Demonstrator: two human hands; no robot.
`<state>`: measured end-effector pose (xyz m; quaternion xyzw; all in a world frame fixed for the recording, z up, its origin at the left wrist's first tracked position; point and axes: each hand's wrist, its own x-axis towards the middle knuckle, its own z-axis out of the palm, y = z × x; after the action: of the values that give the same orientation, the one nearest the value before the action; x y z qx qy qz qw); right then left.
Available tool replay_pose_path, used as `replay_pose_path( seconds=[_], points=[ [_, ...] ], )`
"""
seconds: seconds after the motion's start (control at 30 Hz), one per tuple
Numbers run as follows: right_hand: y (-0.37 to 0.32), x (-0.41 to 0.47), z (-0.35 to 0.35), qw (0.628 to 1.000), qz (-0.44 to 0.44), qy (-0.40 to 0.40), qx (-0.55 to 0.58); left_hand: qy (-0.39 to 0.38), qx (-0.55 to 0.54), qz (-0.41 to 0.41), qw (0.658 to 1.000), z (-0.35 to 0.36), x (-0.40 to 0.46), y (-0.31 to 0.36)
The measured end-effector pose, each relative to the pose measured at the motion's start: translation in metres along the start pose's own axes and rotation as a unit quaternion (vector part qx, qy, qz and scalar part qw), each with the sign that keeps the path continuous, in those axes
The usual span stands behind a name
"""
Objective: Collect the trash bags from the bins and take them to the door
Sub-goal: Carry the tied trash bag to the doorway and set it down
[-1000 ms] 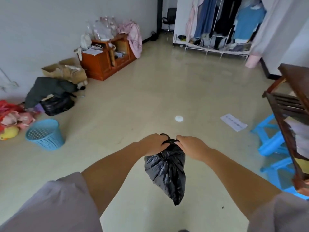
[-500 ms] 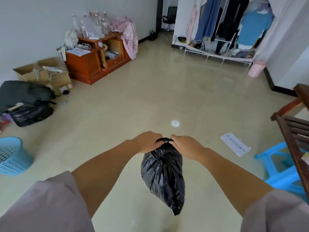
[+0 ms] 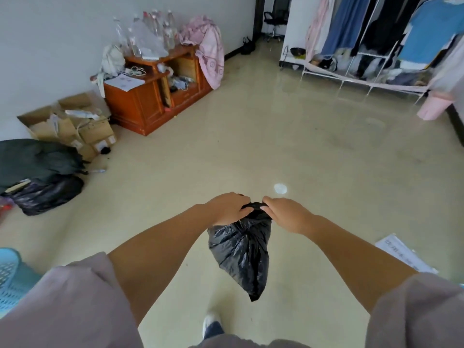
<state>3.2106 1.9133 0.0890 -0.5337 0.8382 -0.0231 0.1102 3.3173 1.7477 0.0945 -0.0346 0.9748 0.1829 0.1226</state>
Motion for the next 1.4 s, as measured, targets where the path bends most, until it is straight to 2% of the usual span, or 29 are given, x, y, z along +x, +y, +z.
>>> replay_pose_path(
  seconds=[0.3, 0.9, 1.2, 1.4],
  points=[
    [0.062, 0.172, -0.054, 0.999, 0.03, 0.01, 0.037, -0.007, 0.026, 0.032, 0.999, -0.096, 0.147, -0.111],
    [0.297, 0.549, -0.144, 0.999, -0.022, -0.011, 0.043, 0.001, 0.005, -0.015, 1.0, -0.261, 0.504, -0.287],
    [0.424, 0.763, -0.188, 0.998, 0.019, -0.021, 0.055, -0.02, 0.031, 0.001, 0.999, -0.354, 0.719, -0.403],
    [0.523, 0.867, -0.231, 0.994, 0.069, -0.003, 0.083, -0.037, 0.047, 0.049, 0.997, -0.423, 0.874, -0.439]
  ],
)
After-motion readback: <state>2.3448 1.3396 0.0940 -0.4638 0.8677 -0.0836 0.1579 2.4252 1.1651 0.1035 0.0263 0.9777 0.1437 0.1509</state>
